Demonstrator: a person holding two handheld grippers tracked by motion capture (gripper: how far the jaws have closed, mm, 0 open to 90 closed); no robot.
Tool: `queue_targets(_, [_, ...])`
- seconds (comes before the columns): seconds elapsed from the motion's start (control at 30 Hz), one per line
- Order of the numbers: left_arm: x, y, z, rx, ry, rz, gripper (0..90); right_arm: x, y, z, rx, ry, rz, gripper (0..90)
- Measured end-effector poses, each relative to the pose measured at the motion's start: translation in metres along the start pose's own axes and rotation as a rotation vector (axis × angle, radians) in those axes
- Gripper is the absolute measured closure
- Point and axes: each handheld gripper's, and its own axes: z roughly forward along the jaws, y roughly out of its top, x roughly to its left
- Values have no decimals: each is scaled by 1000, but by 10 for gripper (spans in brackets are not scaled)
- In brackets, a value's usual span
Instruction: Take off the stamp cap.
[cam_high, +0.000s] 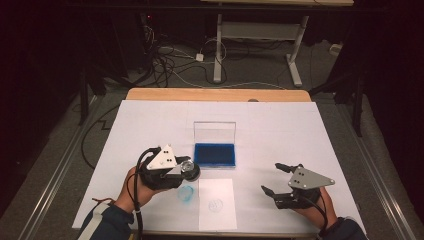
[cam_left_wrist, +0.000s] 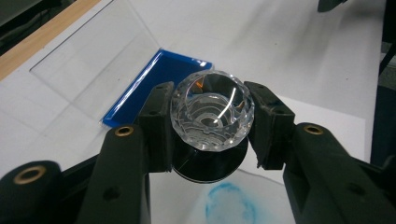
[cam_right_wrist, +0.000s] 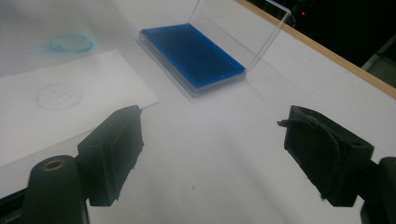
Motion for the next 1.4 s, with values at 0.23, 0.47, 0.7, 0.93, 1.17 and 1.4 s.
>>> queue_targets(0.23, [-9,11,10,-14,-38,15,542,18,20,23,7,84,-27,152])
queue_targets(0.47, [-16,20,22,-19,-67,26,542,34,34,45,6,148,-41,155])
queue_targets(0.7, [-21,28,31,-29,-91,33,542,48,38,69,17,195,-41,170])
queue_targets(0.93, [-25,33,37,-43,-118,33,542,57,44,87,17,218,-42,176])
queue_targets(1.17, [-27,34,41,-50,-140,28,542,58,47,92,4,229,-49,203])
queue_targets(1.4, [-28,34,43,-50,-154,21,542,62,48,97,-13,212,-82,269])
